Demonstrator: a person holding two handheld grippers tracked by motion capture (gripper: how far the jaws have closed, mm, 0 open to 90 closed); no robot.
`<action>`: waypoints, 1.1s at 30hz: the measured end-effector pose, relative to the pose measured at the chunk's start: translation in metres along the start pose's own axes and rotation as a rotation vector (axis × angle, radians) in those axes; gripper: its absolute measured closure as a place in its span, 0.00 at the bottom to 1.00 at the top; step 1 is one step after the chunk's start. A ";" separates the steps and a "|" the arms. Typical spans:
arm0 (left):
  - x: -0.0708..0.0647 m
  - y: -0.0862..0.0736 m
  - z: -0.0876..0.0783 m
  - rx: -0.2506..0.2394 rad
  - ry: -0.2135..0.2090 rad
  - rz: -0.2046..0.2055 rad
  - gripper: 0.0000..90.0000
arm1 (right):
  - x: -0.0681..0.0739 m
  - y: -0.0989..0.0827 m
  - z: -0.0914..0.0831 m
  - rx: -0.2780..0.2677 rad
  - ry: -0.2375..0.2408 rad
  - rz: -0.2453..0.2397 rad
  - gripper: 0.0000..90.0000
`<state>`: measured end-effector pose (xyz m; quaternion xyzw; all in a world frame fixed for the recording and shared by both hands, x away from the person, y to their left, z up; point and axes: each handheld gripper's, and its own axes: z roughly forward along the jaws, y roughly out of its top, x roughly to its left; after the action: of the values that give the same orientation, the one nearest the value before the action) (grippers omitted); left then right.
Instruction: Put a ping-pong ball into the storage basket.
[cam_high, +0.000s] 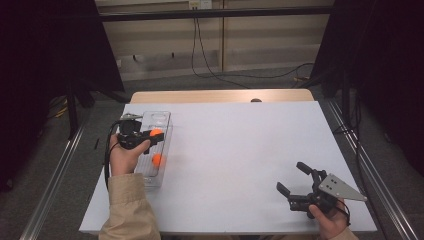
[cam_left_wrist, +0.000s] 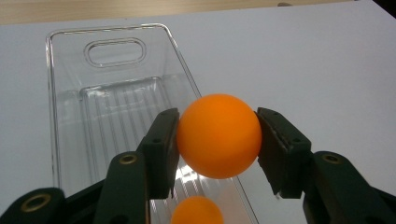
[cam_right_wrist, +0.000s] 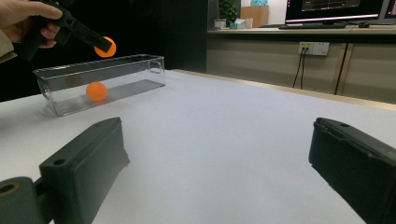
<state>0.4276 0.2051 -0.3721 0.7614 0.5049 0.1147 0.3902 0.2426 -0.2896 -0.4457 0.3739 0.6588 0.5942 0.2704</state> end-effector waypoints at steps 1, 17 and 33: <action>0.001 0.000 0.000 0.001 0.003 0.000 0.57 | 0.000 0.000 0.000 0.000 0.000 -0.002 0.03; 0.007 -0.004 0.001 0.001 0.034 -0.014 0.57 | 0.000 0.000 0.000 0.001 0.000 0.001 0.03; 0.011 -0.006 0.003 0.007 0.068 -0.018 0.57 | 0.000 0.000 0.000 0.001 0.002 0.001 0.03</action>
<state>0.4299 0.2141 -0.3811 0.7539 0.5251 0.1350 0.3711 0.2429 -0.2893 -0.4458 0.3737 0.6591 0.5944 0.2695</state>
